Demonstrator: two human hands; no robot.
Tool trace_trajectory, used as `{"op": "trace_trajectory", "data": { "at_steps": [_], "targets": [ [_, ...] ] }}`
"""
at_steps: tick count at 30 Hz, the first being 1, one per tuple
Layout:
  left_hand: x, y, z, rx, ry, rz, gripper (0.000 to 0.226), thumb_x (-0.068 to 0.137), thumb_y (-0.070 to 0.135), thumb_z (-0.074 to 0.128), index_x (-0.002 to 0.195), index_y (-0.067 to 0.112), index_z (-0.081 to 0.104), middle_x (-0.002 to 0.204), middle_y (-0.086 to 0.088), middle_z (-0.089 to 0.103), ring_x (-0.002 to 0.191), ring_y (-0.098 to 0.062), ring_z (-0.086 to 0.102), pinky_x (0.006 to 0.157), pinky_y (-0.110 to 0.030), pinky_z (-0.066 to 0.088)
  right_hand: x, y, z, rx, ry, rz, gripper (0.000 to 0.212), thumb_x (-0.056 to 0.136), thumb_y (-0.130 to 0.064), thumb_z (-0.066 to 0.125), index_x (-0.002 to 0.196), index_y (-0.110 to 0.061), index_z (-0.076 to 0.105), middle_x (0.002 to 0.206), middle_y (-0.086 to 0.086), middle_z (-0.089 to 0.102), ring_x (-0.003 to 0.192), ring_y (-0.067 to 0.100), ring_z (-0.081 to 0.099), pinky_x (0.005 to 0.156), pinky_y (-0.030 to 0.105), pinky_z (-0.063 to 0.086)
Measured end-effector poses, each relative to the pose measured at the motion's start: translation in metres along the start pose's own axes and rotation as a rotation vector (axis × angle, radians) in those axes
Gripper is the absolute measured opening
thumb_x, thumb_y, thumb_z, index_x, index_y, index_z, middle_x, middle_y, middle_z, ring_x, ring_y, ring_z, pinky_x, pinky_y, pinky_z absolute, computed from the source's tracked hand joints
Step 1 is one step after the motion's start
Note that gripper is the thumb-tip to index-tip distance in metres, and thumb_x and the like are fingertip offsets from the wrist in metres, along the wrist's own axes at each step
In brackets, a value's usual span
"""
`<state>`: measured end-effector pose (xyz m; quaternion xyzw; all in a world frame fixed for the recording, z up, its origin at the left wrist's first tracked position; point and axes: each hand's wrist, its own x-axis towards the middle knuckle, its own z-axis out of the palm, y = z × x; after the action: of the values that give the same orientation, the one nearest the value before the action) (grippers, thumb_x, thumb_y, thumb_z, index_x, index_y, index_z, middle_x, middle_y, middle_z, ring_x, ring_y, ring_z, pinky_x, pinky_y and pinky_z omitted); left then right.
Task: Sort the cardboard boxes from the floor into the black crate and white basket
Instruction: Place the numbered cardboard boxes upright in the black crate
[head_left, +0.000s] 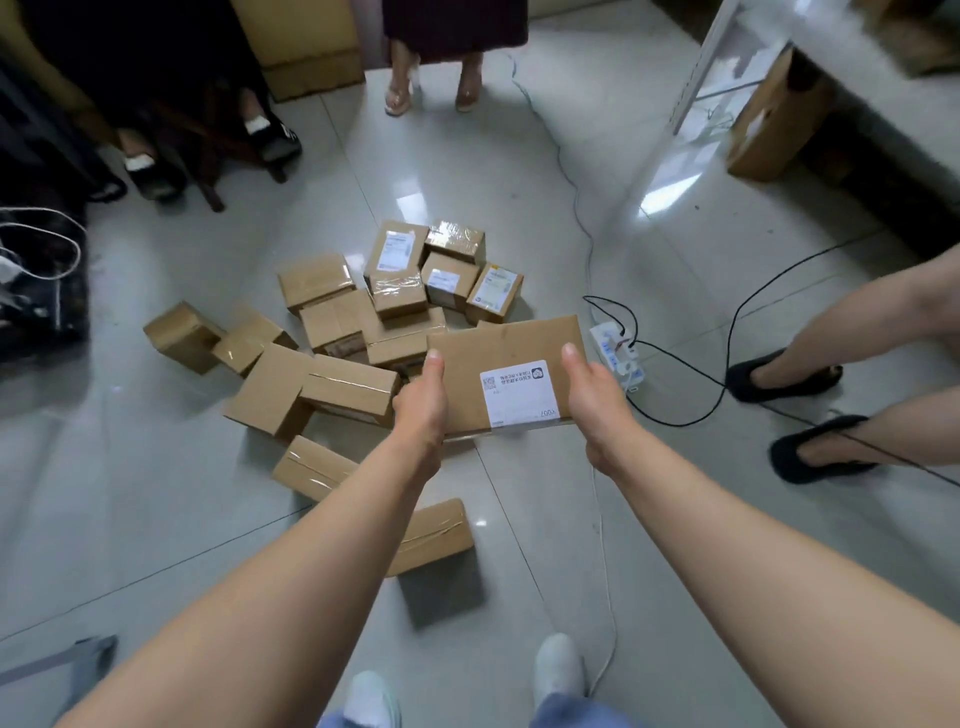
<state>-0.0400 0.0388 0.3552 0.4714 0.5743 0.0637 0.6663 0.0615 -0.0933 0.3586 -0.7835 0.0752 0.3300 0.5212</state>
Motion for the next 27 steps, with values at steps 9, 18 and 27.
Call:
{"op": "trace_trajectory", "data": {
  "at_steps": [9, 18, 27],
  "targets": [
    [-0.161, 0.144, -0.125, -0.087, 0.105, 0.174, 0.067, 0.092, 0.064, 0.031, 0.117, 0.009, 0.059, 0.120, -0.016, 0.062, 0.108, -0.033, 0.060, 0.096, -0.049, 0.048, -0.178, -0.160, 0.015, 0.105, -0.008, -0.131, 0.044, 0.090, -0.056, 0.048, 0.108, -0.016, 0.053, 0.097, -0.006, 0.061, 0.081, 0.002, 0.056, 0.058, 0.021, 0.038],
    [-0.272, 0.200, -0.273, -0.243, 0.220, 0.161, 0.058, 0.088, 0.064, 0.040, 0.107, 0.013, 0.061, 0.095, -0.008, 0.064, 0.074, -0.022, 0.062, 0.056, -0.029, 0.051, -0.302, -0.240, 0.088, 0.121, -0.275, -0.130, 0.056, 0.083, -0.072, 0.044, 0.097, -0.020, 0.059, 0.082, -0.001, 0.063, 0.065, 0.013, 0.063, 0.036, 0.015, 0.043],
    [-0.344, 0.153, -0.360, -0.482, 0.402, 0.245, 0.019, 0.079, 0.002, 0.038, 0.070, 0.015, 0.050, 0.071, -0.001, 0.051, 0.067, -0.017, 0.044, 0.061, -0.030, 0.039, -0.373, -0.256, 0.147, -0.090, -0.653, -0.091, 0.084, 0.075, -0.082, 0.039, 0.116, -0.011, 0.058, 0.111, 0.009, 0.064, 0.093, 0.022, 0.061, 0.070, 0.040, 0.053]
  ]
}}
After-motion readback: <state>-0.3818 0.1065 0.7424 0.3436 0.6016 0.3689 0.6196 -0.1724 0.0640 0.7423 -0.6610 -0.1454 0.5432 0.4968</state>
